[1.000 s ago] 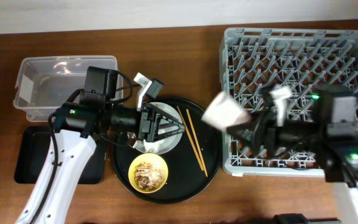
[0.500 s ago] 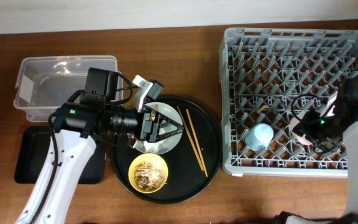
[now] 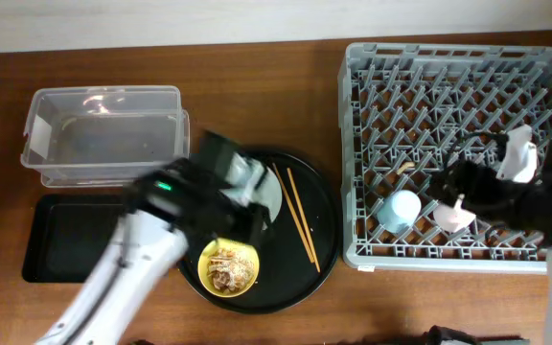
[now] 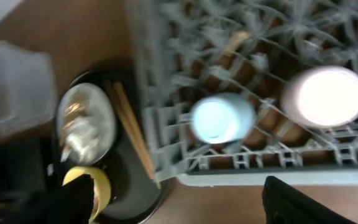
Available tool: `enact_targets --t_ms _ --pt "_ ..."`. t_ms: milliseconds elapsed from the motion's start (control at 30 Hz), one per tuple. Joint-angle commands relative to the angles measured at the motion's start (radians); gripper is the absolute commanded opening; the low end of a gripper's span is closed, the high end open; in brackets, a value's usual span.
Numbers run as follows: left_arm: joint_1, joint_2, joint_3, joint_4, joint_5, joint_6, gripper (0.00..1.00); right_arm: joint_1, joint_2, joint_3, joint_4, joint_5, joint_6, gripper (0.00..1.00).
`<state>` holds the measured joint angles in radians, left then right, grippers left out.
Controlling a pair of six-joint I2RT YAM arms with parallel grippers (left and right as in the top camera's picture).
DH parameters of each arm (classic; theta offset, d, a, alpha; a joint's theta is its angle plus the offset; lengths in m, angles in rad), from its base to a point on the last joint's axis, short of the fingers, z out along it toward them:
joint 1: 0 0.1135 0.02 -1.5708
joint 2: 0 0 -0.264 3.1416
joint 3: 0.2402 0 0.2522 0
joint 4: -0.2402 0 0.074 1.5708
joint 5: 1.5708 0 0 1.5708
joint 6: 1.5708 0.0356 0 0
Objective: Sort waste into correct bins and load items into the dishwasher rack
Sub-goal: 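Grasp the yellow bowl of scraps with the left gripper, then tip the yellow bowl over the black tray to dump the scraps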
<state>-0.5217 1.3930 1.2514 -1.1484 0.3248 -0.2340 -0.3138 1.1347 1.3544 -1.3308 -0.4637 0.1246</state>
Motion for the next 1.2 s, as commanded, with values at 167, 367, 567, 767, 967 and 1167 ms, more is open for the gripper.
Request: enact_targets --t_ms 167,367,567,767,967,1167 --pt "-0.277 -0.001 -0.507 0.365 -0.343 -0.393 0.39 0.107 -0.046 0.010 -0.005 -0.045 -0.023 0.88" --pt "-0.277 -0.001 -0.524 0.451 -0.344 -0.394 0.23 0.107 -0.025 0.010 -0.019 -0.045 -0.023 0.88" --pt "-0.277 0.017 -0.528 0.517 -0.409 -0.337 0.24 0.107 -0.025 0.010 -0.020 -0.045 -0.024 0.87" --pt "-0.277 0.082 -0.505 0.525 -0.357 -0.337 0.00 0.107 -0.025 0.010 -0.020 -0.045 -0.024 0.88" --pt "-0.223 0.032 -0.193 0.164 -0.370 -0.256 0.00 0.107 -0.025 0.010 -0.019 -0.045 -0.024 0.87" --pt "0.165 0.025 -0.051 0.016 -0.183 -0.062 0.00 0.107 -0.025 0.010 -0.019 -0.037 -0.024 0.87"
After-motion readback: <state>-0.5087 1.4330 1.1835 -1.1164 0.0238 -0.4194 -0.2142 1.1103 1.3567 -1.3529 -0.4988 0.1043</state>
